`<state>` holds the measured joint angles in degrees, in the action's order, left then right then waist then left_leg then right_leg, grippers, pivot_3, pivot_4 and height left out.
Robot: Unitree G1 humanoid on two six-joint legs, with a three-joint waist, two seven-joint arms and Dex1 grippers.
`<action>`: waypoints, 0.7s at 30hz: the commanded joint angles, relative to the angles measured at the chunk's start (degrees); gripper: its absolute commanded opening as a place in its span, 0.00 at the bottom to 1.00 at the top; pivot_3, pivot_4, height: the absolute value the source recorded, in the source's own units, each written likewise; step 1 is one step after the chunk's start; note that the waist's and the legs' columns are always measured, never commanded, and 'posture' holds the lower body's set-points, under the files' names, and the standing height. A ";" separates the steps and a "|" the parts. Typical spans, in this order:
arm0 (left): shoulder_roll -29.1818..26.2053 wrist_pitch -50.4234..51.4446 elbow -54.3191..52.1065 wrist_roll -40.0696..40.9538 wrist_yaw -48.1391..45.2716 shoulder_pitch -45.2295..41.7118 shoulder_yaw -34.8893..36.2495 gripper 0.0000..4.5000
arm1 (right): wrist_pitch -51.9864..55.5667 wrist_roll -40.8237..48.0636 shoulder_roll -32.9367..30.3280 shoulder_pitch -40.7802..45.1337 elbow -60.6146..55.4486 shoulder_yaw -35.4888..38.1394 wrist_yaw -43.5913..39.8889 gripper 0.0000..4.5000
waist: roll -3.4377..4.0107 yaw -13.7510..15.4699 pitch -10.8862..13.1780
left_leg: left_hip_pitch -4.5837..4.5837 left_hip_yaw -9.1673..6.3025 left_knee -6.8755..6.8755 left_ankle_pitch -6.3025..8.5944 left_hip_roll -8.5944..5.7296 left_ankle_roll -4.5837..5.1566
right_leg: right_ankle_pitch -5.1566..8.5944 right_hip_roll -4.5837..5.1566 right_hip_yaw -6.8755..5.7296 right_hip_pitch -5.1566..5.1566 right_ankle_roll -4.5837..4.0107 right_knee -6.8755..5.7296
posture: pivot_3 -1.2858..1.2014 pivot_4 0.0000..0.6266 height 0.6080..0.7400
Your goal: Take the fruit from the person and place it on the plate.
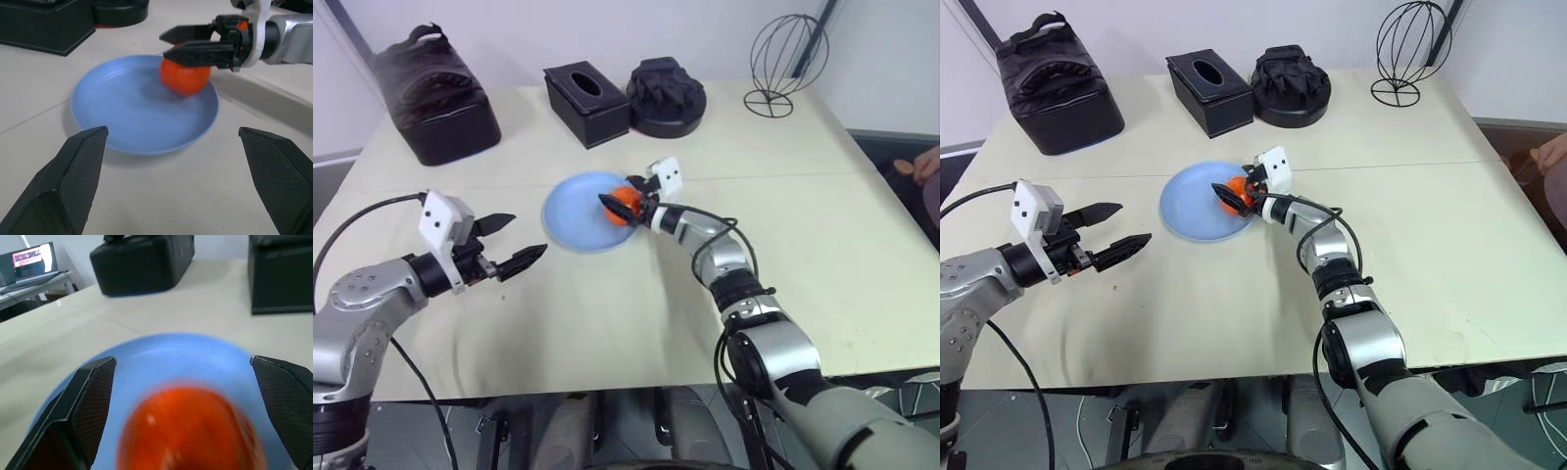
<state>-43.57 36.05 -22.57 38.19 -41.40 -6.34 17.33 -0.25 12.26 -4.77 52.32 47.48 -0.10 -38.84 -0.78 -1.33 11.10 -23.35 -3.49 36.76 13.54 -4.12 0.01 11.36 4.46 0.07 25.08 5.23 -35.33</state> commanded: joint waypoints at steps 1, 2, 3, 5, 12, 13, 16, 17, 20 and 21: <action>1.39 -3.12 1.49 -1.72 2.49 -1.34 2.55 1.00 | -1.20 0.05 -1.44 1.96 -4.57 1.29 0.40 1.00 | 0.01 0.06 0.00 | 0.00 0.00 0.00 0.00 0.00 0.00 | 0.00 0.00 0.00 0.00 0.00 0.00 | 0.52 0.24 1.00; 1.96 -3.48 2.54 -2.11 3.67 -1.65 3.40 1.00 | -0.22 0.82 -2.36 1.80 -7.62 1.86 0.35 1.00 | 0.01 0.11 0.01 | 0.00 0.00 0.00 0.00 0.00 0.00 | 0.00 0.00 0.00 0.00 0.00 0.00 | 0.52 0.24 1.00; 2.53 -4.74 3.77 -3.06 4.95 -1.87 4.48 1.00 | 1.19 1.70 -3.89 1.53 -11.86 2.65 0.40 1.00 | 0.03 0.16 0.02 | 0.00 0.00 0.00 0.00 0.00 0.00 | 0.00 0.00 0.00 0.00 0.00 0.00 | 0.52 0.24 1.00; 3.30 -6.41 5.97 -4.58 7.13 -1.84 6.49 1.00 | 5.43 3.96 -7.29 0.24 -20.81 4.82 0.86 1.00 | 0.05 0.44 0.03 | -0.06 0.01 0.00 0.00 -0.01 0.00 | 0.00 0.02 0.00 0.08 0.01 -0.01 | 0.52 0.24 1.00; 7.83 -11.31 10.12 -9.68 13.48 -0.50 7.51 1.00 | 13.13 3.09 -18.52 -12.10 -36.69 7.93 2.97 1.00 | -0.08 0.70 -0.05 | -0.02 0.01 0.00 0.03 -0.02 0.04 | 0.00 0.09 -0.04 -0.10 0.01 0.13 | 0.52 0.24 1.00; 8.72 -11.51 10.51 -10.40 14.22 0.18 7.01 1.00 | 12.86 2.40 -19.67 -14.63 -37.12 8.25 3.25 1.00 | -0.08 0.66 -0.05 | -0.01 0.02 0.00 0.03 -0.01 0.04 | 0.00 0.10 -0.03 -0.11 0.01 0.12 | 0.52 0.24 1.00; 10.28 -12.10 11.38 -11.27 14.64 1.08 6.45 1.00 | 11.48 1.04 -21.73 -19.79 -37.91 8.12 3.60 1.00 | -0.03 0.47 -0.02 | -0.01 0.04 0.00 0.02 0.00 0.05 | 0.00 0.10 -0.02 -0.09 0.01 0.10 | 0.52 0.24 1.00; 10.52 -12.26 11.49 -11.30 14.49 1.12 6.39 1.00 | 10.99 0.64 -22.12 -20.66 -37.97 7.84 3.65 1.00 | -0.02 0.40 -0.01 | -0.03 0.07 0.00 0.02 0.00 0.05 | 0.00 0.09 0.02 -0.05 0.01 0.08 | 0.52 0.24 1.00; 10.63 -12.49 12.53 -11.33 12.64 0.35 5.14 1.00 | 9.35 -0.01 -22.63 -23.45 -36.61 7.58 3.20 1.00 | -0.02 0.43 -0.02 | -0.02 0.08 0.00 0.02 0.04 0.05 | 0.00 0.06 0.02 -0.05 0.01 0.07 | 0.52 0.24 1.00; 10.48 -12.47 13.14 -11.18 12.08 -0.24 5.01 1.00 | 9.05 0.05 -22.38 -23.90 -35.82 7.95 3.70 1.00 | -0.03 0.52 -0.02 | 0.00 0.08 0.01 0.01 0.04 0.05 | 0.00 0.06 0.01 -0.08 0.00 0.07 | 0.52 0.24 1.00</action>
<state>-32.52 24.96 -9.09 26.80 -28.41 -5.44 22.06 10.49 12.16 -27.02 28.29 12.57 7.15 -35.48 -0.82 -0.81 11.08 -23.33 -3.42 36.79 13.56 -4.09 0.06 11.36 4.51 0.07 24.96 5.23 -35.25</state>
